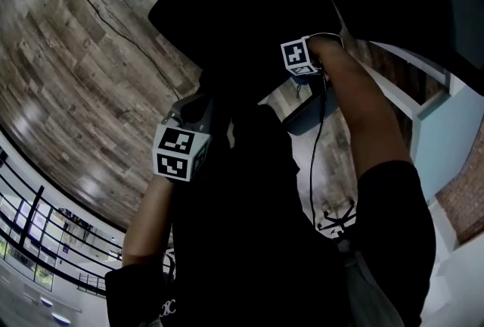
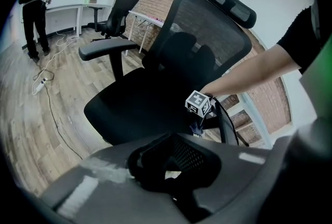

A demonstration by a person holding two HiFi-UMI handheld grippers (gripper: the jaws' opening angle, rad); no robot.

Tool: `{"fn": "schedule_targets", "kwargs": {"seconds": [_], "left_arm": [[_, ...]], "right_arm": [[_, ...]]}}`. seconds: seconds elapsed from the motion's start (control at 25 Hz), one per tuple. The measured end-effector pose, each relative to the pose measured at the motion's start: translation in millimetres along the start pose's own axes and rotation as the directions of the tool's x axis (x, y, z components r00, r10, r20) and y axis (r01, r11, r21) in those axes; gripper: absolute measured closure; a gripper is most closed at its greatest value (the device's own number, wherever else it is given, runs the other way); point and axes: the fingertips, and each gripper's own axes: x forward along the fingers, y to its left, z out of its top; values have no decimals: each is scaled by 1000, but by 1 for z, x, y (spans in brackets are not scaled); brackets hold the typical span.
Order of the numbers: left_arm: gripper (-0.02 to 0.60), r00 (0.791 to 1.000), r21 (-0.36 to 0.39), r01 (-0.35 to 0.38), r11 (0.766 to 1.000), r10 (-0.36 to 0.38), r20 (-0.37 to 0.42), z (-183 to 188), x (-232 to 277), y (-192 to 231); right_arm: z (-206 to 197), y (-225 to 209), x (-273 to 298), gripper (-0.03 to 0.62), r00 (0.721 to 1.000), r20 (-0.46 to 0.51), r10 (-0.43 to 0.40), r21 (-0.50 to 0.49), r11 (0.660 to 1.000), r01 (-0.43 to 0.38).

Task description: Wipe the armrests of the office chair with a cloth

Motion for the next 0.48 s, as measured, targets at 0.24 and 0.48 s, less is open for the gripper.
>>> {"fn": "schedule_targets", "kwargs": {"seconds": [0.24,0.48], "left_arm": [[575,1000,-13,-14,1000,14,1,-8,14,6],[575,999,-15,22,1000,-21,24,6,-5,-7]], "right_arm": [[1,-9,8,517,999,27,-17,13,1000,16],[4,54,-28,517,988,-75,136,-27,990,-138]]}}
